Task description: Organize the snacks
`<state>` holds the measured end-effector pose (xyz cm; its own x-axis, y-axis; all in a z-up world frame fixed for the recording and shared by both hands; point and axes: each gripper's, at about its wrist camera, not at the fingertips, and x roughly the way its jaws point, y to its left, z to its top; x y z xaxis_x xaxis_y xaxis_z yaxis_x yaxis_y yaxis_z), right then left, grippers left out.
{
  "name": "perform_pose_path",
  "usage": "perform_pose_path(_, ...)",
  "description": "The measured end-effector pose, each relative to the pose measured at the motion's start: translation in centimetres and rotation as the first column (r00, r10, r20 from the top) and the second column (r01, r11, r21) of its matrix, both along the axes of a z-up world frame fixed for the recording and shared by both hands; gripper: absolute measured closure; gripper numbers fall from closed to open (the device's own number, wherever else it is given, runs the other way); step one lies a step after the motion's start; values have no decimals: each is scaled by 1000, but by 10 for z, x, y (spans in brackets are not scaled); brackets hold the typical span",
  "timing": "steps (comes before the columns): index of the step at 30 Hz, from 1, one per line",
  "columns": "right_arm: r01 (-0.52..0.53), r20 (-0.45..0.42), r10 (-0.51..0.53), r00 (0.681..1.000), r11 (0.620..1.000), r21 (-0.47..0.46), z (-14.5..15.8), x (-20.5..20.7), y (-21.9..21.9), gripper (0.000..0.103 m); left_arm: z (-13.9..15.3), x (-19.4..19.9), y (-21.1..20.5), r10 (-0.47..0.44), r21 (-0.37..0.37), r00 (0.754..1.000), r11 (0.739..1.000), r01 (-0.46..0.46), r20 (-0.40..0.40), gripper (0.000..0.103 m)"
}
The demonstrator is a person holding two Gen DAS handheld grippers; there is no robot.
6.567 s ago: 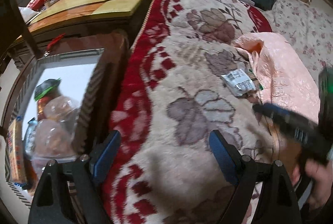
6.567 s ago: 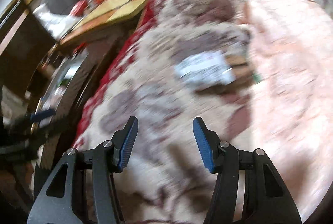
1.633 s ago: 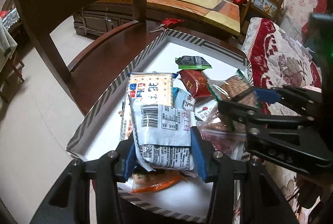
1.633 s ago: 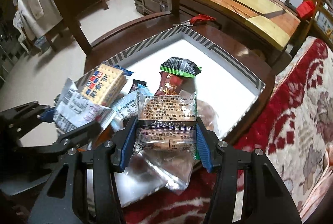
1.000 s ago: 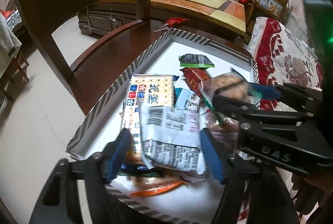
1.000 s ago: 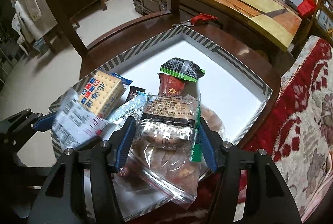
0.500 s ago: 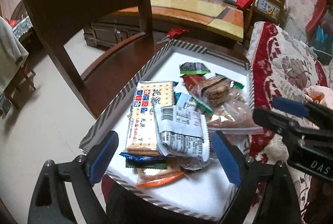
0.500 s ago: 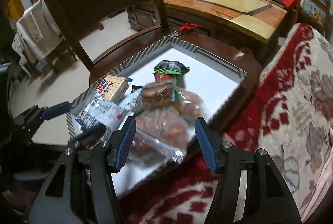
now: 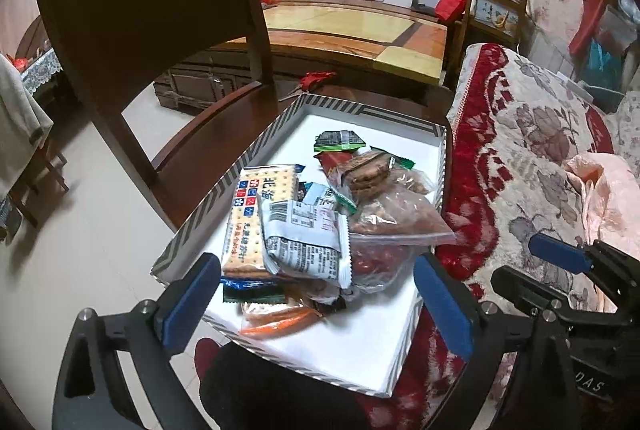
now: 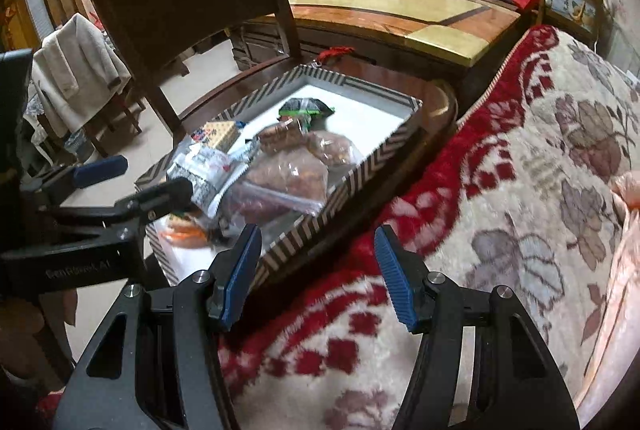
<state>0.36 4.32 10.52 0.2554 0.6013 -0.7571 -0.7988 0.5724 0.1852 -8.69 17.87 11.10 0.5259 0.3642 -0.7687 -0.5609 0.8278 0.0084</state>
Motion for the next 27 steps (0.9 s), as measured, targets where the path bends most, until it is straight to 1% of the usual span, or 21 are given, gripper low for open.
perform_pose_path(3,5,-4,-5,1000,1000,2,0,-2,-7,44,2,-2,-4,-3,-9,1000,1000,3,8,5)
perform_pose_path(6,6,4,-6,1000,1000,8,2,-3,-10,44,3,-3,-8,-7,-1,1000,1000,7,11,5)
perform_pose_path(16,-13,27,13,1000,1000,3,7,-11,-8,44,6,-3,-12,-21,-2,999,1000,22,23,5)
perform_pose_path(22,-9,19,9,1000,1000,2,6,-11,-9,44,6,-4,-15,-32,22,999,999,31,44,5)
perform_pose_path(27,-10,15,11,1000,1000,-4,4,-10,-13,44,7,-2,-20,-51,27,998,998,50,45,5)
